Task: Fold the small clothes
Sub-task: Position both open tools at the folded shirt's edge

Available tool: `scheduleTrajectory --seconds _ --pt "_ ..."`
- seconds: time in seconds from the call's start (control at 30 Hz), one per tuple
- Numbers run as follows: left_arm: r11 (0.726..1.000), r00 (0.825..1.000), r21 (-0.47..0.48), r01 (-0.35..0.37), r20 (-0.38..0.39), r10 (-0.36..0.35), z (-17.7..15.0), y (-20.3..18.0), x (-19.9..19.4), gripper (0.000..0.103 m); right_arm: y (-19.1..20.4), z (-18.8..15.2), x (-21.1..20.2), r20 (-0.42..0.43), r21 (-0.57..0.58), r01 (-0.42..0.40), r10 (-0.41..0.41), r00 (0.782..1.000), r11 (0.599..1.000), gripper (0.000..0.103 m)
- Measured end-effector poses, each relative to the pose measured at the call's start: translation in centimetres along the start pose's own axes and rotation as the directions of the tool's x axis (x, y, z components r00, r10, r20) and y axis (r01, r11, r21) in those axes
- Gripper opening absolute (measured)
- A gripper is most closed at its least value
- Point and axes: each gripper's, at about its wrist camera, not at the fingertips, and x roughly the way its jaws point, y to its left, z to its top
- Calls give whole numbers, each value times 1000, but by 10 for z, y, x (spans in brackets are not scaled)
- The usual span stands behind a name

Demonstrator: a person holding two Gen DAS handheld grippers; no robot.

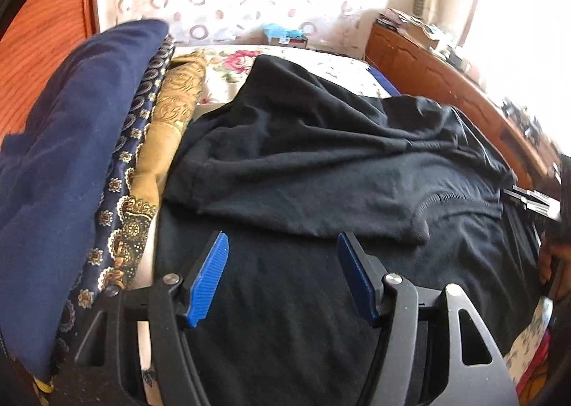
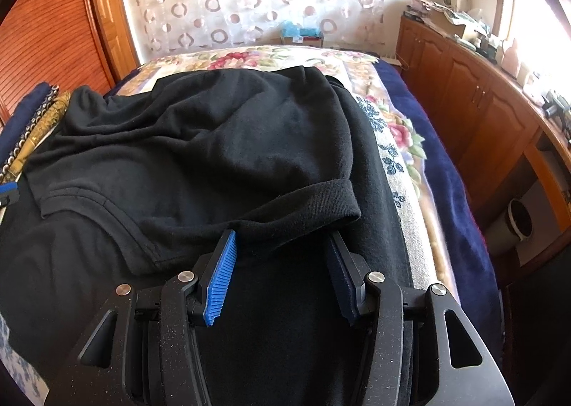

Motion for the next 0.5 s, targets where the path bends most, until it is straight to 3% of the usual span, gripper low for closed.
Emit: scheduleTrajectory --seconds 0.33,0.5 --pt "996 1000 -85 -2 -27 0 12 12 22 58 0 0 0 1 0 0 0 1000 1000 52" --pt "997 999 -64 -34 -9 33 17 11 28 56 0 -1 0 1 0 0 0 1000 1000 52"
